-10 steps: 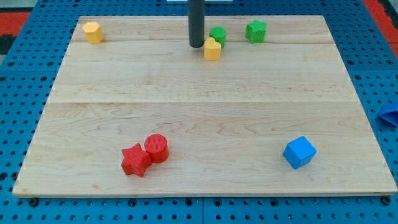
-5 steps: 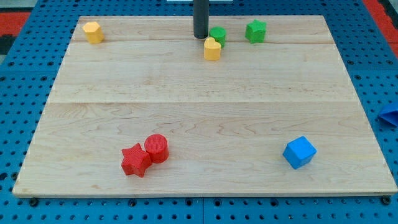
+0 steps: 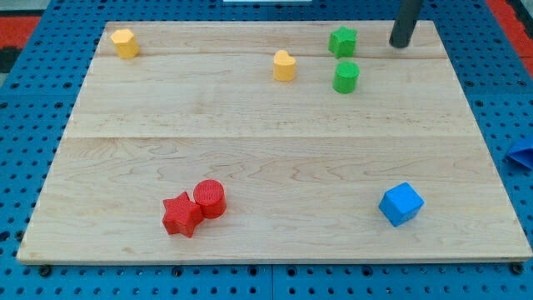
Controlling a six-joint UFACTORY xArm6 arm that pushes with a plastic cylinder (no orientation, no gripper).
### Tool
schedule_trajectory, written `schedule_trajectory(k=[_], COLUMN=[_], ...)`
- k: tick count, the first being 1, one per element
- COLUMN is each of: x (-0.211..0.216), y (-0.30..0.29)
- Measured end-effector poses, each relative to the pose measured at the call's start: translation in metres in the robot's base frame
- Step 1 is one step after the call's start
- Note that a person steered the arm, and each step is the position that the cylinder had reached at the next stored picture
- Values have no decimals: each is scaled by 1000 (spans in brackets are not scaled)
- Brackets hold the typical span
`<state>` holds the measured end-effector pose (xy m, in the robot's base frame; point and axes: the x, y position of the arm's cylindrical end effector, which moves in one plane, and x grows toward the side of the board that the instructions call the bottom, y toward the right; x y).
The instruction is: Push the green blocks towards the yellow heart
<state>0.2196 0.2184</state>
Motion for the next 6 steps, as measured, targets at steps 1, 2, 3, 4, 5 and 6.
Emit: schedule_trajectory(k=[1, 2, 3, 4, 5, 6], x=[-28, 10, 30, 36, 81, 115], y=[-36, -72, -95, -100, -18, -63])
